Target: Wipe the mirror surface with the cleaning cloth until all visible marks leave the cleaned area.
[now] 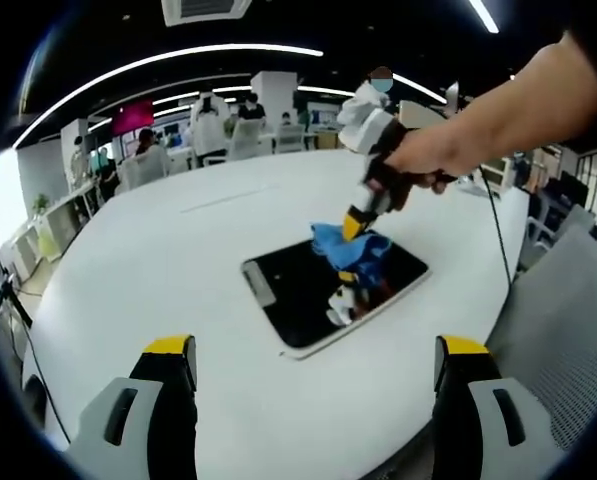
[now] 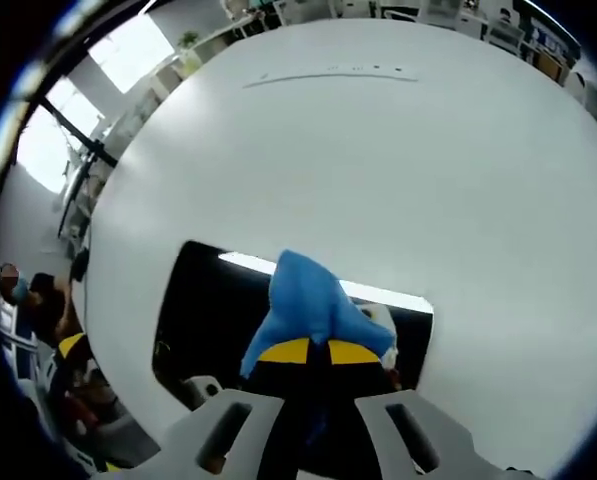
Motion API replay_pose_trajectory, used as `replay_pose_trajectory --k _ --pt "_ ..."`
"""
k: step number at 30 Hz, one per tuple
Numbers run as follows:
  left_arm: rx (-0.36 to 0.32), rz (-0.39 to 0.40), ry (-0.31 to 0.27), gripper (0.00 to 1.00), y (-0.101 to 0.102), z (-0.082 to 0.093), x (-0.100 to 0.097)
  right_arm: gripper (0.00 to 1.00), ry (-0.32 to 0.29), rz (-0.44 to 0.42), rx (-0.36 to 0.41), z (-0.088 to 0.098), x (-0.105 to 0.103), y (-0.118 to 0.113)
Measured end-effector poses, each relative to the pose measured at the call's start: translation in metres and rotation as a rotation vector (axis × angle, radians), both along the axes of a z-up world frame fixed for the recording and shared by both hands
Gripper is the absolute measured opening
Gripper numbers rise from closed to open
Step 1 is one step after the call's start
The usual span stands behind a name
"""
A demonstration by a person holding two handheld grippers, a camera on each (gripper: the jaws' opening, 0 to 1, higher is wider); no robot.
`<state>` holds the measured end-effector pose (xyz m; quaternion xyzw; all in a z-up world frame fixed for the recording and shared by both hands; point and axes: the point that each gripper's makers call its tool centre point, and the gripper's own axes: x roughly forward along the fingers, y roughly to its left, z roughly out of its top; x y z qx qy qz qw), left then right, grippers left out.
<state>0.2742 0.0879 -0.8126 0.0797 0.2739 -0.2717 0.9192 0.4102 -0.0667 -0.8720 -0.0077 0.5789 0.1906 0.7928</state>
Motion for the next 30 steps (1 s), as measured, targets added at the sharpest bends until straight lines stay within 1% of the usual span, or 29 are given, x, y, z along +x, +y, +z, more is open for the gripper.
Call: replay_pose_trajectory --k 3,10,13,17,20,25,28,30 --pt "0.009 0.001 0.005 0.99 0.001 -0.001 0.000 0.00 0.004 0.001 0.005 0.000 -0.006 0.001" --pt "0.029 -0.008 0.007 0.99 0.001 -0.001 -0.001 0.00 0.009 0.019 0.007 0.000 -0.030 0.001" --pt "0.028 -0.009 0.002 0.99 0.000 0.001 -0.001 0.00 0.008 -0.012 0.034 0.000 -0.037 0.001" --pt "0.032 -0.005 -0.002 0.99 0.001 0.001 0.000 0.00 0.010 -0.001 0.041 0.000 -0.047 0.003" --pt "0.022 -0.004 -0.004 0.99 0.000 0.003 0.000 0.00 0.018 0.003 0.046 0.000 -0.056 0.002" --pt "0.025 -0.002 -0.006 0.99 0.000 0.003 0.000 0.00 0.014 0.002 0.056 -0.001 -0.064 0.002" --pt "0.025 0.004 -0.012 0.99 0.002 0.003 0.001 0.00 0.016 -0.018 0.071 -0.002 -0.067 0.002" --pt "0.014 0.008 -0.006 0.99 0.002 0.003 0.000 0.00 0.017 -0.018 0.074 -0.002 -0.071 0.002"
